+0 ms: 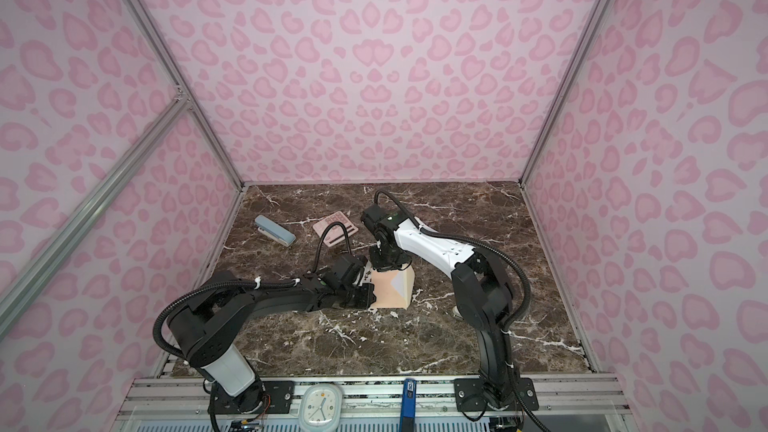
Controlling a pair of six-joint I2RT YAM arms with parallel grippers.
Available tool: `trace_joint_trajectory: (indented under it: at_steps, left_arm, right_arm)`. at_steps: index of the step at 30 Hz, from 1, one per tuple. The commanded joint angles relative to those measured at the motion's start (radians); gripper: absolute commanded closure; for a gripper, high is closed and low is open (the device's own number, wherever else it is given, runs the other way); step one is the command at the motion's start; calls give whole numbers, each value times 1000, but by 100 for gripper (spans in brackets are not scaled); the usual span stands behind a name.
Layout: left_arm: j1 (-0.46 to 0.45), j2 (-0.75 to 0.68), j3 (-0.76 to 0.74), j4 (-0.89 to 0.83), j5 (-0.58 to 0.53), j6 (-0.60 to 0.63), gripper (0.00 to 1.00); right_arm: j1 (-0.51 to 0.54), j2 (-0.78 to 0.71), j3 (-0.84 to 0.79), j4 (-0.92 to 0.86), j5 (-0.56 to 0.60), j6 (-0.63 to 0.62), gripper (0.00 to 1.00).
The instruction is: Place the letter into the envelope and seal it
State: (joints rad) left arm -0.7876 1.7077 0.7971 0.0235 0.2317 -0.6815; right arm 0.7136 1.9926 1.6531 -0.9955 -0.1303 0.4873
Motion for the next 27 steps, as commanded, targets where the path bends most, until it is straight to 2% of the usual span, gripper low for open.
trace_joint_trajectory:
  at_steps: [1, 27]
  left_arm:
    - [-1, 6, 7, -1, -8, -6, 96]
    - [-1, 29, 27, -33, -1, -1, 96]
  right_arm:
    - [1, 19, 7, -20, -9, 13, 95]
    - [8, 140, 67, -88, -48, -13, 99]
